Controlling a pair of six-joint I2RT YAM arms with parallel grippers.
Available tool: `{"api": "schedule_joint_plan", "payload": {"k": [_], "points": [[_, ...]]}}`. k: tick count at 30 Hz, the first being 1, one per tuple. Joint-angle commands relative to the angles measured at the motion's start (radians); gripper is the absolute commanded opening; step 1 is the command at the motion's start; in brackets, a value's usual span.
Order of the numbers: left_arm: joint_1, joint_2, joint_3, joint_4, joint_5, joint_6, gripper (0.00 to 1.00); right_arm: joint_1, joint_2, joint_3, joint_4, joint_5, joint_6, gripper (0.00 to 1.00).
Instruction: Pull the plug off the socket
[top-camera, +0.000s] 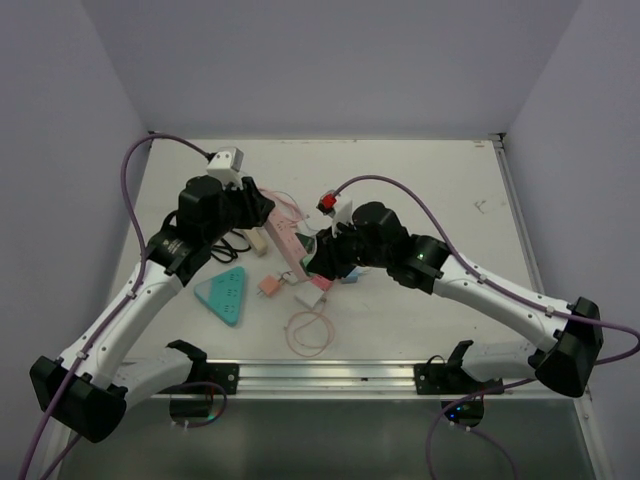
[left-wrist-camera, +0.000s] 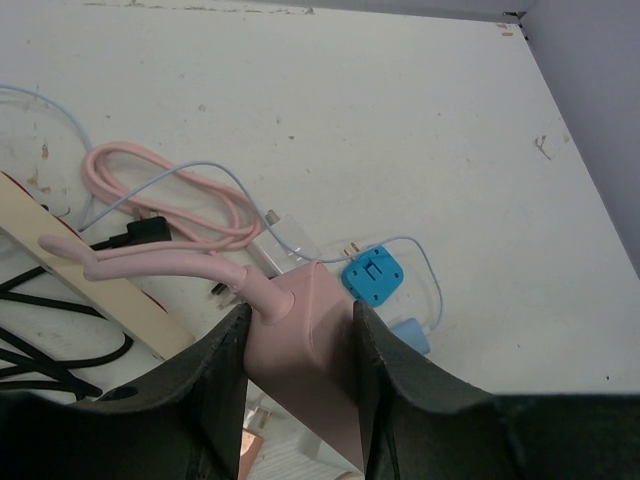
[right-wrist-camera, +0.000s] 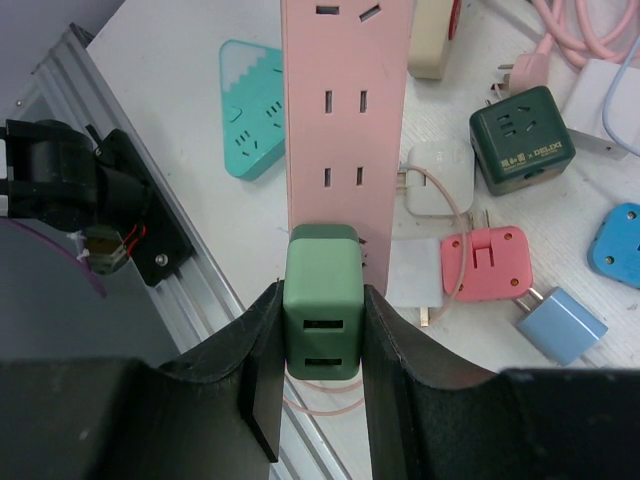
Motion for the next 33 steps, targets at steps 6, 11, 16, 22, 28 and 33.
{"api": "schedule_joint_plan", "payload": {"k": [6, 11, 16, 22, 28, 33], "points": [[0.078, -0.018, -0.012, -0.004, -0.208, 0.159, 0.0, 0.003, -0.073, 0.016, -0.121, -0.078, 0.006, 0.0], [0.077, -0.044, -0.035, 0.01, -0.044, 0.076, 0.0, 0.003, -0.02, 0.05, -0.081, -0.078, 0.021, 0.0], [0.077, -0.06, -0.058, 0.021, 0.064, 0.002, 0.0, 0.006, 0.049, 0.084, -0.029, -0.089, 0.038, 0.0], [0.077, -0.074, -0.066, 0.011, 0.056, -0.012, 0.0, 0.004, 0.109, 0.114, -0.004, -0.074, 0.032, 0.0], [0.077, -0.094, -0.057, -0.005, 0.047, 0.002, 0.0, -0.006, 0.126, 0.102, -0.076, 0.121, 0.041, 0.0], [0.077, -0.104, -0.052, -0.024, 0.047, 0.008, 0.0, -0.106, 0.128, 0.004, -0.07, 0.153, 0.153, 0.0]]}}
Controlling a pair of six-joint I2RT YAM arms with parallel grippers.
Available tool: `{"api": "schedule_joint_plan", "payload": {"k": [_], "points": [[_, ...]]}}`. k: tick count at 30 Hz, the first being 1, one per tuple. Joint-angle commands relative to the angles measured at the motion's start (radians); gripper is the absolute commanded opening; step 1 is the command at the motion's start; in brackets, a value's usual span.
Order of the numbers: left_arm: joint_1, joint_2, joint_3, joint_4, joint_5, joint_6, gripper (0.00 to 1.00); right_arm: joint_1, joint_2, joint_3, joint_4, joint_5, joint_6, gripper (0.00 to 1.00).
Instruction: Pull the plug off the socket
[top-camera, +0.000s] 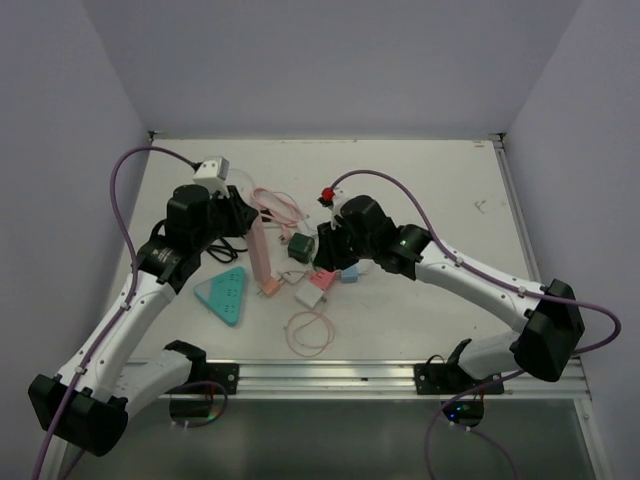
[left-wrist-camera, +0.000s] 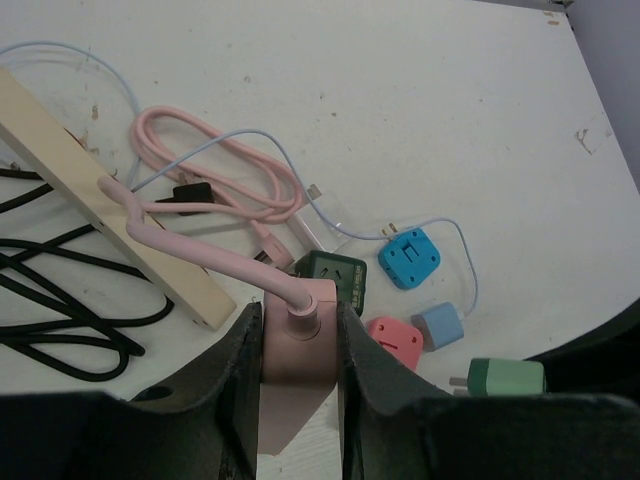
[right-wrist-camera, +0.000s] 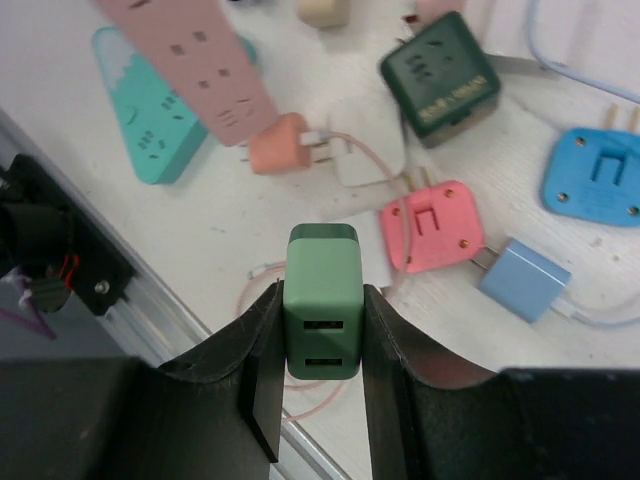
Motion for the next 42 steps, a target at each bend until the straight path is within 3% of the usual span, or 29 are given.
{"api": "schedule_joint_plan", "payload": {"k": [1, 8, 11, 14, 15, 18, 21, 25, 34, 37, 42], "points": [[0.003, -0.035, 0.016, 0.018, 0.001, 0.005, 0.0, -0.102, -0.004, -0.069, 0.017, 0.051, 0.102, 0.0], [0.003, -0.055, 0.014, 0.004, 0.024, -0.001, 0.0, -0.181, 0.072, -0.204, 0.163, -0.096, 0.182, 0.0], [0.001, -0.06, 0.022, 0.001, 0.011, -0.004, 0.0, -0.191, 0.123, -0.229, 0.24, -0.127, 0.218, 0.1], [0.003, -0.055, 0.031, 0.004, -0.003, -0.015, 0.0, -0.202, 0.147, -0.235, 0.264, -0.124, 0.231, 0.39], [0.003, -0.052, 0.034, 0.007, -0.003, -0.017, 0.0, -0.205, 0.143, -0.234, 0.261, -0.106, 0.231, 0.55], [0.004, -0.028, 0.049, 0.013, -0.017, -0.026, 0.0, -0.216, 0.122, -0.217, 0.216, -0.061, 0.212, 0.78], [0.006, 0.012, 0.069, 0.028, -0.052, -0.029, 0.0, -0.218, 0.063, -0.191, 0.14, -0.025, 0.176, 0.91], [0.021, 0.096, 0.104, 0.09, -0.066, -0.046, 0.0, -0.218, -0.053, -0.163, 0.038, 0.072, 0.12, 0.99], [0.153, 0.323, 0.151, 0.286, 0.055, -0.187, 0.0, -0.216, -0.389, -0.151, -0.11, 0.187, 0.039, 0.99], [0.248, 0.374, 0.112, 0.428, 0.129, -0.292, 0.0, -0.218, -0.503, -0.18, -0.117, 0.206, 0.033, 0.99], [0.3, 0.464, 0.071, 0.571, 0.155, -0.365, 0.04, -0.218, -0.624, -0.223, -0.13, 0.219, 0.031, 0.99]]}}
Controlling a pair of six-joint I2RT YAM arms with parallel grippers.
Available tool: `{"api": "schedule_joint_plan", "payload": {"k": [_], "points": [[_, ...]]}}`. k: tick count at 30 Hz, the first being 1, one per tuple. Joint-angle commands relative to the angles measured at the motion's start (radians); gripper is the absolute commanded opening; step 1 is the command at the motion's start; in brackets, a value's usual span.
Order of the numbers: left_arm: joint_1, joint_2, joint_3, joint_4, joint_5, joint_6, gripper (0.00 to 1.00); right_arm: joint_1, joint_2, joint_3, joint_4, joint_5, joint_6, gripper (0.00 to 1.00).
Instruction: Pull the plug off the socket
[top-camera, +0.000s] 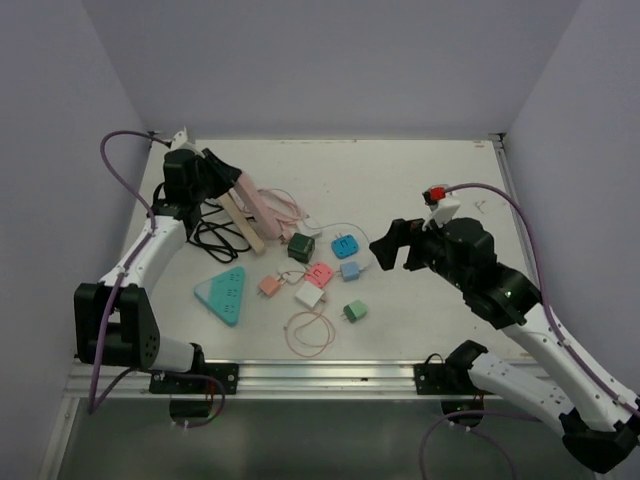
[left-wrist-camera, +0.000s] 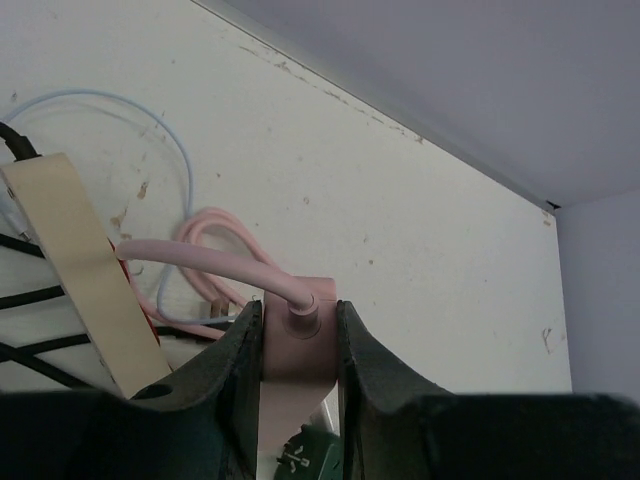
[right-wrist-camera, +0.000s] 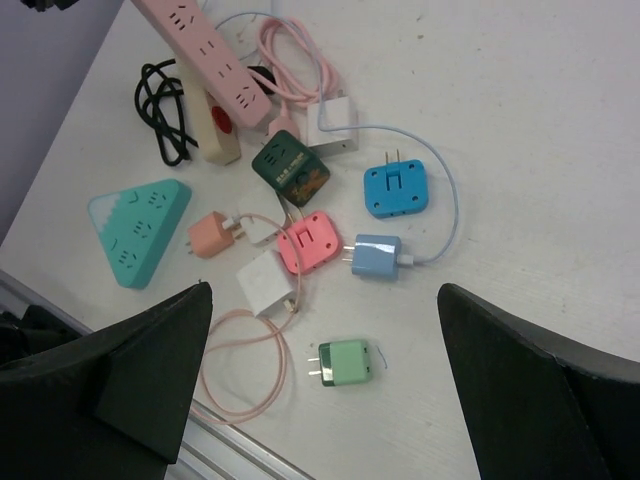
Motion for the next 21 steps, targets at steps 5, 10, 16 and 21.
{"api": "schedule_joint_plan", "payload": {"k": [5, 10, 16, 21], "points": [[0.038, 0.144, -0.005, 0.228, 0.09, -0.083, 0.21, -0.002, -0.088, -0.033, -0.068, 0.044, -0.024, 0.99], [0.051, 0.163, 0.001, 0.174, 0.118, -0.071, 0.44, -0.002, -0.098, 0.023, -0.111, 0.096, -0.054, 0.99], [0.051, 0.057, 0.023, 0.036, 0.022, 0.012, 0.71, -0.002, -0.092, 0.145, -0.171, 0.176, -0.119, 0.99], [0.051, -0.058, 0.087, -0.134, -0.054, 0.086, 0.85, -0.002, -0.088, 0.209, -0.2, 0.272, -0.157, 0.99]]}}
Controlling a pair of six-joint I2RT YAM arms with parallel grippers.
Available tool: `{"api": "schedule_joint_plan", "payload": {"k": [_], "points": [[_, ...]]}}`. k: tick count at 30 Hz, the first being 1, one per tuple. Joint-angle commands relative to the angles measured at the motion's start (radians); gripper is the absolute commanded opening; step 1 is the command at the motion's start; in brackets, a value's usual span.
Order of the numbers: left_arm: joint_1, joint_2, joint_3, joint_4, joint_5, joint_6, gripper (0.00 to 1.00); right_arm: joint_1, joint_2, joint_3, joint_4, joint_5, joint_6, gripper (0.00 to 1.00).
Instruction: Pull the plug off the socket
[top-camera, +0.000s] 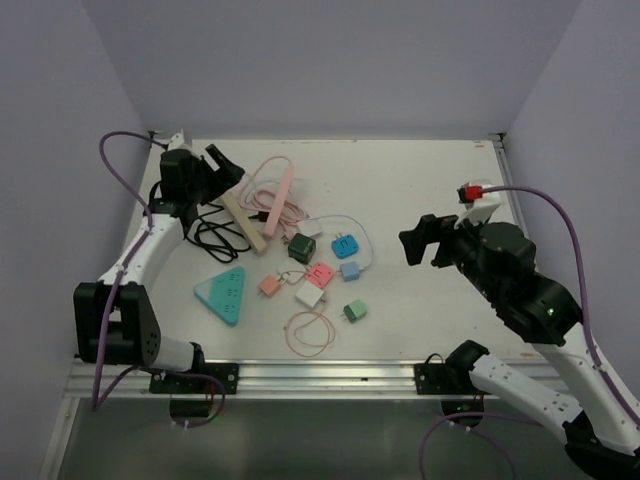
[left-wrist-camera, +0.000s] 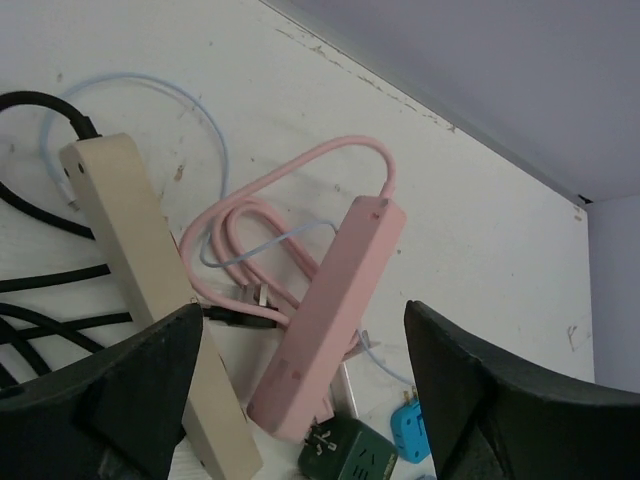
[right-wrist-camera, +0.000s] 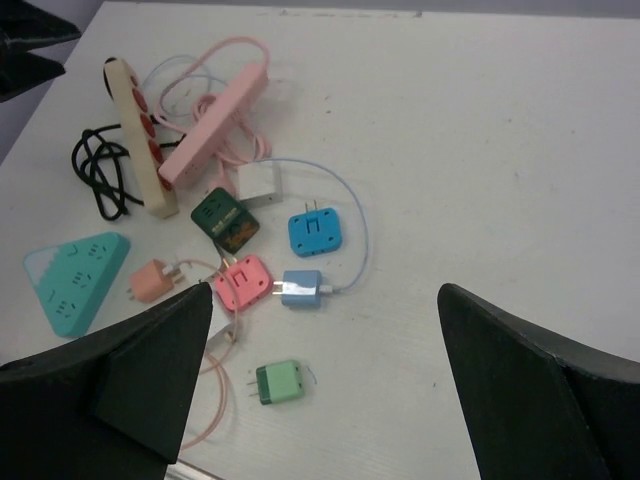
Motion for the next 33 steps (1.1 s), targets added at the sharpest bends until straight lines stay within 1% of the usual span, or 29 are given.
{"api": "schedule_joint_plan", "payload": {"k": [1, 2, 4, 5, 6, 8, 9, 11, 15, 21, 22, 26, 30, 33], "points": [[0.005, -0.115, 0.092, -0.131, -0.085, 0.107, 0.87, -0.002, 0.003, 0.077, -0.03, 0.114, -0.058, 0.99], [0.005, -0.134, 0.103, -0.156, -0.099, 0.121, 0.89, -0.002, 0.002, 0.086, -0.035, 0.139, -0.067, 0.99], [0.005, -0.206, 0.141, -0.229, -0.137, 0.169, 0.92, -0.002, -0.004, 0.109, -0.044, 0.206, -0.081, 0.99], [0.005, -0.232, 0.154, -0.249, -0.145, 0.186, 0.95, -0.002, -0.007, 0.118, -0.052, 0.226, -0.095, 0.99], [0.005, -0.287, 0.18, -0.29, -0.189, 0.224, 0.97, -0.002, -0.012, 0.124, -0.053, 0.246, -0.101, 0.99], [0.005, -0.341, 0.209, -0.332, -0.223, 0.265, 1.0, -0.001, -0.027, 0.149, -0.056, 0.3, -0.132, 0.99], [0.005, -0.391, 0.241, -0.376, -0.258, 0.284, 1.0, -0.002, -0.034, 0.157, -0.056, 0.317, -0.144, 0.99], [0.005, -0.441, 0.272, -0.419, -0.293, 0.345, 0.99, -0.001, -0.056, 0.177, -0.053, 0.355, -0.182, 0.99], [0.002, -0.565, 0.362, -0.536, -0.422, 0.391, 0.99, -0.001, -0.11, 0.183, -0.03, 0.427, -0.224, 0.99], [-0.009, -0.642, 0.448, -0.59, -0.546, 0.436, 0.99, -0.001, -0.161, 0.19, 0.026, 0.516, -0.319, 0.99], [-0.009, -0.645, 0.46, -0.593, -0.551, 0.442, 1.0, -0.002, -0.159, 0.195, 0.029, 0.525, -0.349, 0.99], [-0.014, -0.659, 0.517, -0.594, -0.577, 0.464, 1.0, -0.002, -0.158, 0.206, 0.054, 0.558, -0.365, 0.99], [-0.029, -0.659, 0.533, -0.59, -0.609, 0.485, 1.0, -0.001, -0.153, 0.204, 0.071, 0.565, -0.365, 0.99], [-0.04, -0.653, 0.543, -0.582, -0.599, 0.482, 1.0, -0.001, -0.147, 0.2, 0.091, 0.565, -0.367, 0.99]]}}
